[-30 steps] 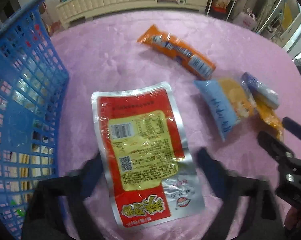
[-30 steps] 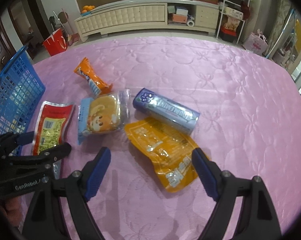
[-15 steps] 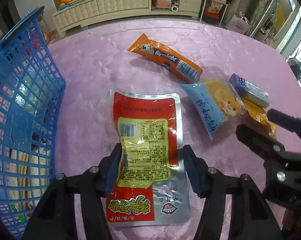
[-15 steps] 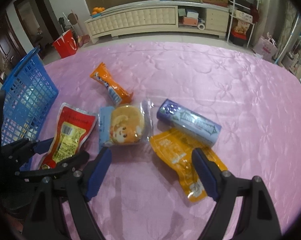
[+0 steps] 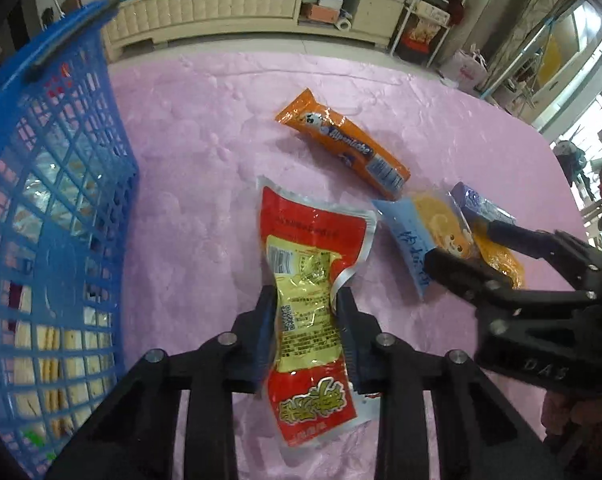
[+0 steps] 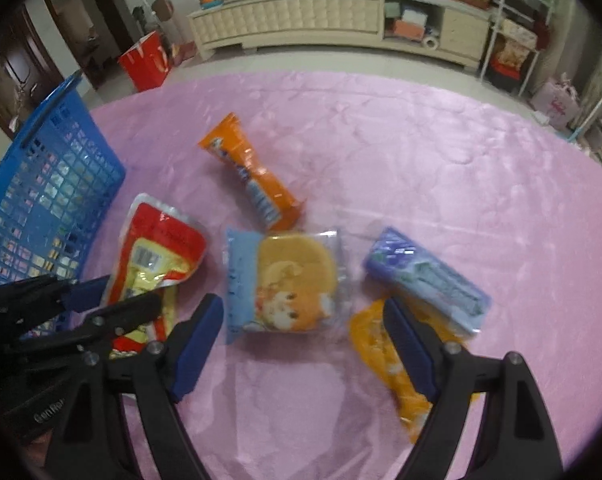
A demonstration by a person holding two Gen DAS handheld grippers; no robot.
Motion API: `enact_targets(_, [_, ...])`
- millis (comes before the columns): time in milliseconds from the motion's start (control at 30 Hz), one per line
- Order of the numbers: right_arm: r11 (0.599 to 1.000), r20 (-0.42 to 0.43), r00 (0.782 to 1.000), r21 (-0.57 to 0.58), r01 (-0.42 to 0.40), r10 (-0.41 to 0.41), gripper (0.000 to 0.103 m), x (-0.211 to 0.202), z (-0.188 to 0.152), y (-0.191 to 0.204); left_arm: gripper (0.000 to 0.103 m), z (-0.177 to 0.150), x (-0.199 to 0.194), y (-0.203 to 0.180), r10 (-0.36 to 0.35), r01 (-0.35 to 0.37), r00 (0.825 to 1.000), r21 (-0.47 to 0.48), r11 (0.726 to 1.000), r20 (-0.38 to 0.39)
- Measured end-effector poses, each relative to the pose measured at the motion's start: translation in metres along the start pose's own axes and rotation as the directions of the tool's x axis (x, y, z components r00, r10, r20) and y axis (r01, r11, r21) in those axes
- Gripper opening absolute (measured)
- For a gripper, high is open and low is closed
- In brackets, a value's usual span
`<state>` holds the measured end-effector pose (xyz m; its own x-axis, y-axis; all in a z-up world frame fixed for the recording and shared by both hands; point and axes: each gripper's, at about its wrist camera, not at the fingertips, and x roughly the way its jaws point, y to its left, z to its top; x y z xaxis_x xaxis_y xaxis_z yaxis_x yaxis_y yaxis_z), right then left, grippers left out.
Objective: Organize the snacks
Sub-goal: 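Grasp the blue cartoon bread bag with the right gripper while the left holds its packet, then carry both over the basket and open the left gripper while the right holds the bread bag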
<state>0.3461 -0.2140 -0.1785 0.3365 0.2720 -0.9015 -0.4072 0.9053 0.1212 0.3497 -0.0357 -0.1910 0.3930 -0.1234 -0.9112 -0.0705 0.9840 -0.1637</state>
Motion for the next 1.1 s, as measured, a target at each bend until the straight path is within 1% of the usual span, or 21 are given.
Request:
enact_targets(67, [1.0,-0.014,1.0,0.0,0.019,-0.019,0.086,0.006,0.004,0.002,0.027,0.0,0.002,0.002,0.008,-0.008,1.0,0.019,1.0,-0.006])
enact_targets(133, [0.998,-0.044,0.998,-0.007,0.055,-0.055,0.086,0.016,0.008,0.005,0.027,0.002,0.005,0.008,-0.016,0.016,1.0,-0.006,1.0,-0.018])
enact_targets(167, [0.998,-0.056,0.997,-0.012,0.059,-0.06,0.085,0.02,0.01,0.007,0.027,0.003,0.007,0.009,-0.021,0.021,1.0,-0.007,1.0,-0.018])
enact_targets(200, [0.998,-0.054,0.997,-0.018,0.053,-0.054,0.081,0.022,0.011,0.008,0.027,0.003,0.007,0.008,-0.018,0.018,1.0,0.0,1.0,-0.016])
enact_targets(233, [0.997,-0.047,0.997,-0.032,0.064,-0.065,0.076,0.023,0.013,0.012,0.027,0.003,0.006,0.007,-0.014,0.014,1.0,0.006,1.0,-0.016])
enact_targets(367, [0.994,-0.04,0.995,-0.062,0.093,-0.095,0.069,0.024,0.014,0.02,0.028,0.005,0.01,0.004,-0.022,0.022,1.0,0.007,1.0,-0.015])
enact_targets(433, [0.994,-0.03,0.996,-0.065,0.086,-0.089,0.062,0.023,0.012,0.02,0.029,0.005,0.011,0.003,-0.024,0.025,1.0,0.019,1.0,-0.013])
enact_targets(500, [0.996,-0.016,0.997,-0.045,0.071,-0.072,0.061,0.02,0.008,0.017,0.029,0.005,0.011,0.002,-0.022,0.022,1.0,0.025,0.999,-0.011])
enact_targets(567, [0.998,-0.014,0.998,-0.033,0.059,-0.059,0.061,0.017,0.003,0.013,0.028,0.005,0.01,0.004,-0.027,0.028,1.0,0.011,1.0,-0.012])
enact_targets(733, [0.998,-0.002,0.998,-0.031,0.056,-0.056,0.061,0.005,-0.011,0.009,0.027,0.0,0.007,0.006,-0.081,0.081,0.997,0.003,0.997,-0.017])
enact_targets(800, [0.999,0.007,0.999,-0.013,0.051,-0.051,0.06,-0.001,-0.016,0.006,0.027,-0.004,0.005,0.004,-0.067,0.068,0.998,0.014,0.998,-0.011])
enact_targets(933, [0.999,0.021,0.999,0.021,0.038,-0.039,0.06,-0.018,-0.026,0.002,0.027,-0.012,-0.006,-0.001,-0.073,0.073,0.997,0.032,0.997,-0.005])
enact_targets(1000, [0.999,0.03,0.998,0.021,0.049,-0.05,0.061,-0.032,-0.031,0.004,0.027,-0.017,-0.015,-0.005,-0.069,0.069,0.998,0.046,0.997,0.008])
enact_targets(1100, [0.998,0.049,0.997,0.026,0.059,-0.06,0.061,-0.052,-0.037,0.006,0.027,-0.022,-0.032,-0.012,-0.083,0.081,0.996,0.059,0.995,0.031])
